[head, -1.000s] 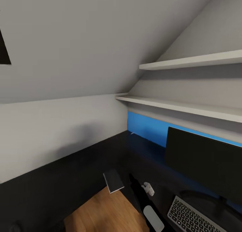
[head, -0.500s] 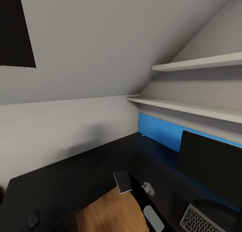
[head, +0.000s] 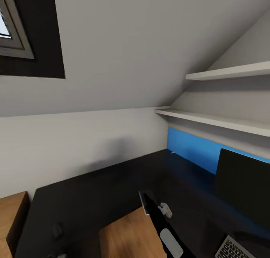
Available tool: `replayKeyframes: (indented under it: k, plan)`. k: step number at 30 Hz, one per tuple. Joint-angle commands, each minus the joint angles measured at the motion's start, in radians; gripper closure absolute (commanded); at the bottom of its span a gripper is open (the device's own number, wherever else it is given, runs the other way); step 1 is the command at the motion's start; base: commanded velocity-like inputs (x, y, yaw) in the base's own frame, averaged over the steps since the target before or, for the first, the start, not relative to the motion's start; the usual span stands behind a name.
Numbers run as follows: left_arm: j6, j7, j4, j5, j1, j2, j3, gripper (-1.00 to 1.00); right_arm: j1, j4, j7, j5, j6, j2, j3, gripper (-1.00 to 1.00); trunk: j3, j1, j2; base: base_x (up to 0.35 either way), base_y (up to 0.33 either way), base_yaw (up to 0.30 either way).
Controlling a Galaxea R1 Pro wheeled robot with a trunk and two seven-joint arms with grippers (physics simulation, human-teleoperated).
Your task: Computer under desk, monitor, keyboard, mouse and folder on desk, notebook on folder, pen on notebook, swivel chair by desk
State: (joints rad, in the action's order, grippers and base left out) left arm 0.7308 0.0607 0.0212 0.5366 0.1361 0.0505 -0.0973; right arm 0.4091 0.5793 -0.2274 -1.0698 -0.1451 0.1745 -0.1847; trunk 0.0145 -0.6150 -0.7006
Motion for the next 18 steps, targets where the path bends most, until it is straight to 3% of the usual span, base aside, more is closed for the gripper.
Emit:
replayKeyframes:
  k: [1,18]
  plan:
    - [0.002,0.006,-0.001,0.011,0.0,0.0,-0.007,-1.0,0.0,-0.002,-0.004,-0.009,-0.005,0.0,-0.002,-1.0,0.0,0.0,0.0,-0.247,0.0,0.257]
    - [0.002,0.005,-0.001,0.011,0.0,0.0,-0.007,-1.0,0.0,-0.013,-0.006,-0.007,-0.005,0.0,-0.003,-1.0,0.003,0.0,0.0,-0.309,0.0,0.273]
